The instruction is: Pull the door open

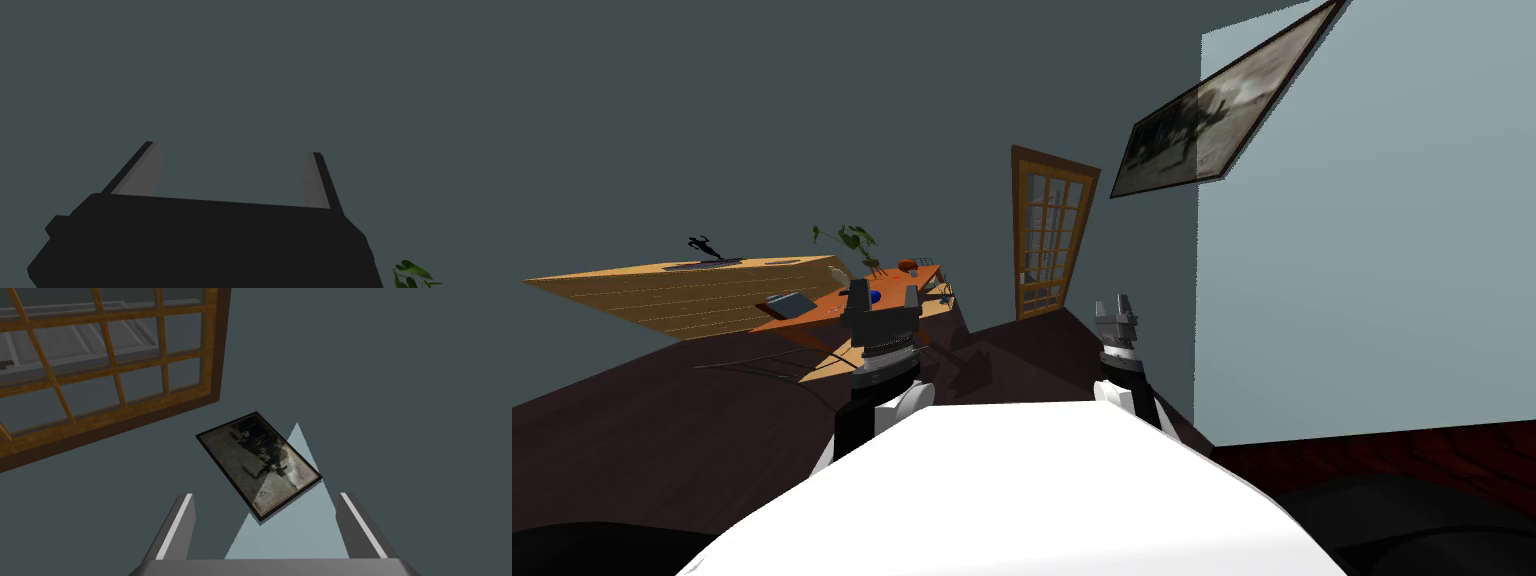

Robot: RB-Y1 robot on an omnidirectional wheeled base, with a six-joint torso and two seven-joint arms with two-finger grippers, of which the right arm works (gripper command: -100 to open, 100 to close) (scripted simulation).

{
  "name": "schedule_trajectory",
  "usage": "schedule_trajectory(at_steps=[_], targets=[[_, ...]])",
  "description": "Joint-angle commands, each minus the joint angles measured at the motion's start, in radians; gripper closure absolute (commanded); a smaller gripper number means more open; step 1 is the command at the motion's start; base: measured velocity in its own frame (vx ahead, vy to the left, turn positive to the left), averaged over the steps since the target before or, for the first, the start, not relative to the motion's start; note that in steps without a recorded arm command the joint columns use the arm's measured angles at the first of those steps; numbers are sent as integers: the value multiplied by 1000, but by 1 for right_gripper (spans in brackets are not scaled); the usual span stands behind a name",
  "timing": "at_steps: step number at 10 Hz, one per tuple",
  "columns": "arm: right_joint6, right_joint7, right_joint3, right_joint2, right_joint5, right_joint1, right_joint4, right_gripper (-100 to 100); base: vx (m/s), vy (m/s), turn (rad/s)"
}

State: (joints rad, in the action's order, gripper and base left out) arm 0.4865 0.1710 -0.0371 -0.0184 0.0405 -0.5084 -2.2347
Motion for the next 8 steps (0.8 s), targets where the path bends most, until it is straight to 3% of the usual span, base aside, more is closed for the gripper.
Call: schedule_trajectory(at_steps=[1, 5, 8], targets=[[8, 21, 3, -9, 16, 9, 29, -100, 65, -8, 117], [28, 70, 10, -25, 52, 29, 95, -100, 118, -19, 117], [51, 128, 18, -41, 95, 53, 175, -100, 122, -25, 151]])
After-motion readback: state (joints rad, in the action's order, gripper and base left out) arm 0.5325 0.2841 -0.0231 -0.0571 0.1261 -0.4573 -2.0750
